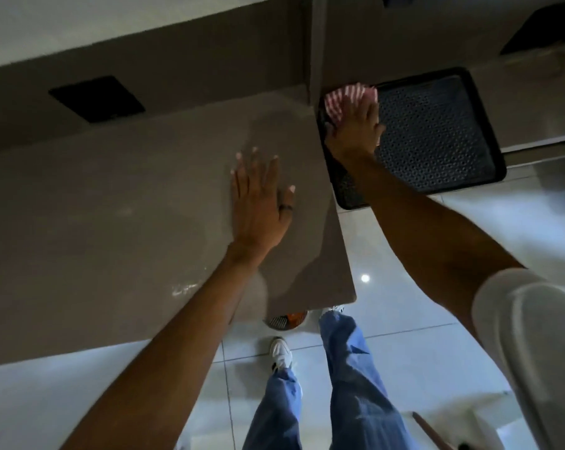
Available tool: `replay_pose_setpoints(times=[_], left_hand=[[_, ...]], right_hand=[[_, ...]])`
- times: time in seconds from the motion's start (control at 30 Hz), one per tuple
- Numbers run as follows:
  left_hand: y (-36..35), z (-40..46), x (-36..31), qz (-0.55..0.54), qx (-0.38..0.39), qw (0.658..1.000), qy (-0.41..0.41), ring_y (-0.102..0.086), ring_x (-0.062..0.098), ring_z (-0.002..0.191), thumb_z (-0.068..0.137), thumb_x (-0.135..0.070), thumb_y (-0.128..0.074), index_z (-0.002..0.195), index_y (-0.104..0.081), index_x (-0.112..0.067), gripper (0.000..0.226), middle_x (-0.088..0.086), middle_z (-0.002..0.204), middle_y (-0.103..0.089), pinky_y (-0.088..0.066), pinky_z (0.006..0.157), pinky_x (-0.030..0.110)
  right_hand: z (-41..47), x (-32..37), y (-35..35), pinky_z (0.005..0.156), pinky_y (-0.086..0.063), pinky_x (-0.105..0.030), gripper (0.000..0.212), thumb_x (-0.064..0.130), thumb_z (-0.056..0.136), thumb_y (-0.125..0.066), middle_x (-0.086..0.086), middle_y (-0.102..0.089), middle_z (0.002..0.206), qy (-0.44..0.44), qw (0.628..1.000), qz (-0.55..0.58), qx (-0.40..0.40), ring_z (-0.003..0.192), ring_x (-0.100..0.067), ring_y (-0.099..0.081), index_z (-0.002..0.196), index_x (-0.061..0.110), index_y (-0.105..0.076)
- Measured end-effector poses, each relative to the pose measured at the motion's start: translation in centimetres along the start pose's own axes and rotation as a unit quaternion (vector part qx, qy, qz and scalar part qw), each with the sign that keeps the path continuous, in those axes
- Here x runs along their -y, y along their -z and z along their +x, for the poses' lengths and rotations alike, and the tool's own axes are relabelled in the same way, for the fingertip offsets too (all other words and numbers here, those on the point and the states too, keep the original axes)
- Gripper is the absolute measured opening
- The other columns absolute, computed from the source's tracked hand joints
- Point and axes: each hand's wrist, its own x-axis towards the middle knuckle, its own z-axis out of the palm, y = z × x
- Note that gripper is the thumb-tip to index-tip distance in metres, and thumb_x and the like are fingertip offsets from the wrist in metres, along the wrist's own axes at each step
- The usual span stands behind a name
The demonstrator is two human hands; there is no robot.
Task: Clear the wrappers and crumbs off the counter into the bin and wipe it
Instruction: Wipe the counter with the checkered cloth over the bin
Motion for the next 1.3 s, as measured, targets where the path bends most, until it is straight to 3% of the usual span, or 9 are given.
replay_pose_setpoints(times=[0.13, 0.23, 0.43, 0.63, 0.73, 0.83, 0.97, 1.17, 1.3], left_hand=[[-0.6, 0.6, 0.0, 0.009, 0.0, 1.0, 0.011, -0.011, 0.043, 0.162, 0.107, -0.043, -0.039, 0.159, -0.036, -0.017, 0.059, 0.019, 0.171, -0.026, -0.019, 0.132, 0.057], [-0.2, -0.3, 0.2, 0.018, 0.002, 1.0, 0.018, -0.011, 0.042, 0.162, 0.108, -0.045, -0.036, 0.161, -0.034, -0.018, 0.059, 0.017, 0.172, -0.023, -0.018, 0.132, 0.056], [1.2, -6.9, 1.8, 0.009, -0.04, 0.998, 0.039, -0.008, 0.043, 0.162, 0.108, -0.046, -0.025, 0.163, -0.029, -0.018, 0.062, 0.017, 0.174, -0.018, -0.011, 0.132, 0.056], [0.6, -16.9, 5.5, 0.027, -0.006, 0.999, 0.034, -0.014, 0.045, 0.161, 0.106, -0.044, -0.035, 0.163, -0.032, -0.016, 0.064, 0.02, 0.173, -0.021, -0.019, 0.129, 0.062], [-0.3, -22.5, 7.7, 0.033, -0.01, 0.999, 0.022, -0.014, 0.045, 0.161, 0.105, -0.044, -0.04, 0.163, -0.032, -0.016, 0.065, 0.021, 0.173, -0.018, -0.019, 0.13, 0.061], [-3.0, -29.3, 9.3, -0.01, -0.03, 0.999, 0.015, -0.011, 0.041, 0.163, 0.105, -0.044, -0.043, 0.166, -0.026, -0.018, 0.068, 0.019, 0.175, -0.013, -0.016, 0.133, 0.054], [-9.9, -38.3, 10.5, -0.082, 0.06, 0.994, 0.051, -0.017, 0.038, 0.163, 0.103, -0.036, -0.05, 0.166, -0.025, -0.015, 0.071, 0.018, 0.175, -0.014, -0.027, 0.13, 0.054], [-25.4, -37.5, 12.8, -0.233, 0.222, 0.912, 0.253, -0.01, 0.032, 0.165, 0.107, -0.042, -0.046, 0.168, -0.004, -0.018, 0.078, 0.01, 0.177, -0.001, -0.036, 0.126, 0.053], [-36.3, -31.5, 14.6, -0.409, 0.196, 0.787, 0.419, -0.03, 0.035, 0.158, 0.102, -0.034, -0.062, 0.168, -0.002, -0.012, 0.092, 0.016, 0.173, -0.021, -0.039, 0.123, 0.046]], right_hand=[[1.9, -0.9, -0.7, 0.114, -0.027, -0.066, 0.074, 0.035, 0.088, -0.064, -0.024, -0.028, 0.162, 0.022, 0.998, -0.05, 0.028, 0.145, -0.05, -0.029, 0.153, 0.018, -0.035], [-0.5, -0.9, 1.4, 0.105, -0.039, -0.055, 0.057, 0.02, 0.087, -0.057, -0.025, -0.047, 0.146, 0.04, 0.999, -0.014, -0.029, 0.131, -0.048, -0.044, 0.143, 0.011, -0.049], [-17.9, 0.6, 2.2, 0.087, -0.047, -0.04, 0.053, 0.011, 0.088, -0.045, -0.014, -0.058, 0.138, 0.223, 0.948, 0.096, -0.203, 0.107, -0.036, -0.049, 0.14, 0.01, -0.057], [-30.6, 2.0, -2.9, 0.107, -0.04, -0.055, 0.053, 0.034, 0.1, -0.046, -0.008, -0.034, 0.164, 0.204, 0.978, -0.036, -0.014, 0.144, -0.04, -0.037, 0.152, 0.025, -0.042], [-34.8, 1.9, -4.5, 0.117, -0.03, -0.055, 0.051, 0.038, 0.102, -0.047, -0.006, -0.034, 0.165, 0.202, 0.974, -0.013, -0.107, 0.154, -0.031, -0.028, 0.15, 0.024, -0.043], [-40.5, -0.5, -8.3, 0.124, -0.017, -0.055, 0.057, 0.034, 0.101, -0.043, -0.005, -0.021, 0.17, 0.308, 0.936, -0.015, -0.167, 0.16, -0.027, -0.014, 0.156, 0.025, -0.034], [-47.2, -5.3, -15.9, 0.122, -0.024, -0.061, 0.063, 0.032, 0.097, -0.045, -0.004, -0.016, 0.171, 0.317, 0.948, -0.038, 0.009, 0.158, -0.034, -0.019, 0.158, 0.024, -0.029], [-42.2, -10.1, -31.8, 0.126, -0.018, -0.063, 0.063, 0.041, 0.104, -0.048, -0.006, -0.006, 0.173, 0.056, 0.977, 0.022, 0.205, 0.16, -0.034, 0.0, 0.16, 0.034, -0.02], [-36.4, -12.9, -42.2, 0.124, -0.023, -0.06, 0.063, 0.044, 0.101, -0.055, -0.007, -0.003, 0.173, -0.068, 0.963, 0.127, 0.227, 0.16, -0.037, -0.004, 0.158, 0.033, -0.031]])
